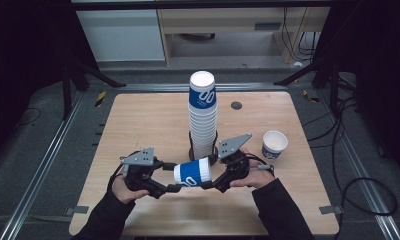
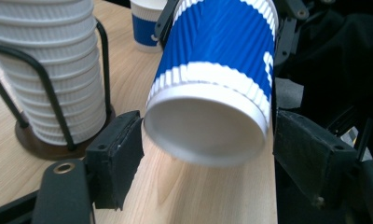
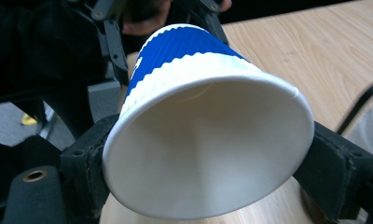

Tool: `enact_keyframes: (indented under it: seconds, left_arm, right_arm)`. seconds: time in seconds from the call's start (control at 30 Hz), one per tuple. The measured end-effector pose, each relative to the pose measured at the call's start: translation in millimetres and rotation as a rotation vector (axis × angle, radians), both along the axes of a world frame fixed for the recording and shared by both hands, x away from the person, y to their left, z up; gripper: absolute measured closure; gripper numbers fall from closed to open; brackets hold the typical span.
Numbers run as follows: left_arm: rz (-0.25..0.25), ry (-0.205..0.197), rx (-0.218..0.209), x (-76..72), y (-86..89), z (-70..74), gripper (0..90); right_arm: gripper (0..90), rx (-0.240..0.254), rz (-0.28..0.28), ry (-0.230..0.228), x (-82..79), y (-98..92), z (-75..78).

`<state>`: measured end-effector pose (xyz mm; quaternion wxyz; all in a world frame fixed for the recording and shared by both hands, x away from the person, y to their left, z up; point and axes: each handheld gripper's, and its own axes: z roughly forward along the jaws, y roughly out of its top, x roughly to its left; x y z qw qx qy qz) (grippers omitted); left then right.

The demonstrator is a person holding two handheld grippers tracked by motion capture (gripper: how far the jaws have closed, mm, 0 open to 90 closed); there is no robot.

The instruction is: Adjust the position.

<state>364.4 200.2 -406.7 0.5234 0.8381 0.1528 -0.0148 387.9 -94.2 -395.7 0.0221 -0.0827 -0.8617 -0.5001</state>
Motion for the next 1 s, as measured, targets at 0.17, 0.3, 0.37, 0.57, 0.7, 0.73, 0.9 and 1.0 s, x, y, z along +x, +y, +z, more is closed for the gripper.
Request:
enact_keyframes:
  seconds: [0.17, 0.3, 0.37, 0.57, 0.7, 0.73, 0.9, 1.0]
  left_arm:
    - [0.018, -0.005, 0.073, 1.7, -3.2, -5.0, 23.0]
    - [0.016, -0.005, 0.117, 1.4, -7.8, -8.6, 22.7]
    - [0.01, -0.002, 0.131, 1.4, -10.3, -10.5, 22.5]
    - [0.003, 0.002, 0.17, 1.2, -15.0, -14.5, 20.9]
    - [0.0, 0.0, 0.189, 1.1, -16.7, -15.8, 20.7]
    - [-0.002, 0.002, 0.192, 1.3, -17.3, -16.4, 20.7]
    - [-0.016, 0.007, 0.225, 1.3, -21.6, -20.5, 20.7]
    - [-0.024, 0.009, 0.244, 1.4, -24.8, -23.2, 21.0]
  right_arm:
    - [15.5, -0.081, -0.01, -0.017, 2.3, -3.2, 7.0]
    - [15.5, -0.157, -0.008, -0.026, 3.6, 0.2, 8.3]
    - [15.5, -0.186, 0.0, -0.028, 4.2, 3.1, 7.6]
    - [15.4, -0.251, 0.02, -0.034, 4.6, 15.0, 4.8]
    - [15.4, -0.282, 0.035, -0.04, 4.4, 23.0, 2.7]
    - [15.4, -0.286, 0.041, -0.036, 4.4, 25.0, 1.8]
    - [15.4, -0.312, 0.062, -0.033, 3.6, 34.7, -2.8]
    - [15.4, -0.315, 0.066, -0.027, 3.2, 38.7, -3.9]
